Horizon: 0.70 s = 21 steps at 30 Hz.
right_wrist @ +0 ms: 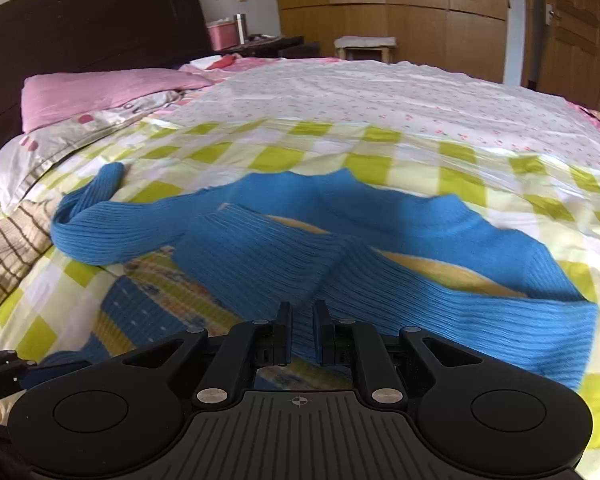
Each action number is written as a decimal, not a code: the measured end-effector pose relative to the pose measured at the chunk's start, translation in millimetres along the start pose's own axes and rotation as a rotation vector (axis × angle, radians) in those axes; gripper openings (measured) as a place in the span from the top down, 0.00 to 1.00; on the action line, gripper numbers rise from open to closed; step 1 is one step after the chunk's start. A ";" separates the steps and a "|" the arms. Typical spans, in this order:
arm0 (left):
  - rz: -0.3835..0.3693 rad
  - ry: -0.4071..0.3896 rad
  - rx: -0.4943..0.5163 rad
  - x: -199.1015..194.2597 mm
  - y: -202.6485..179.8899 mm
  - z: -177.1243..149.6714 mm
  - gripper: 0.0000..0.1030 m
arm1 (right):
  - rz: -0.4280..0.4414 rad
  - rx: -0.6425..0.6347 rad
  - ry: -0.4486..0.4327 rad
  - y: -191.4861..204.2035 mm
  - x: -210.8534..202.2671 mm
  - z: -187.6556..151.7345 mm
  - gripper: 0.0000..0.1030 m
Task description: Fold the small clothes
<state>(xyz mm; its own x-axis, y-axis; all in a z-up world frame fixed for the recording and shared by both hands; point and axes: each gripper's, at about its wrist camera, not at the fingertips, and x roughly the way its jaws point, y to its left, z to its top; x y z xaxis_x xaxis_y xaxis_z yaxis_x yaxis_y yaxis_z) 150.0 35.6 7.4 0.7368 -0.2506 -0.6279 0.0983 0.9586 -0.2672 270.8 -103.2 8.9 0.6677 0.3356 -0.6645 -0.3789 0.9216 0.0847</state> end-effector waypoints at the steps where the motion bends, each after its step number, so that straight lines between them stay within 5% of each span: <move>1: 0.000 -0.002 -0.004 -0.6 1.1 0.4 0.41 | 0.016 -0.018 -0.002 7.1 3.9 3.4 0.86; 5: -0.002 -0.010 -0.020 -2.4 5.7 2.1 0.41 | 0.056 -0.146 -0.018 41.6 19.0 13.7 0.72; 13: -0.003 -0.011 -0.034 -2.7 11.5 4.3 0.41 | 0.021 -0.280 0.033 70.7 58.4 19.2 0.70; 21: 0.010 -0.022 -0.051 -3.8 16.0 5.8 0.41 | 0.004 -0.276 -0.002 76.1 54.2 20.2 0.92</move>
<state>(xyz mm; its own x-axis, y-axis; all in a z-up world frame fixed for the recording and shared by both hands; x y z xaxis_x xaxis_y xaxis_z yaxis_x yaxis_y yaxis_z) 152.7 52.7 9.8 0.7522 -0.2371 -0.6148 0.0564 0.9528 -0.2984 291.1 -11.0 -5.7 0.6669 0.3396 -0.6632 -0.5417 0.8322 -0.1186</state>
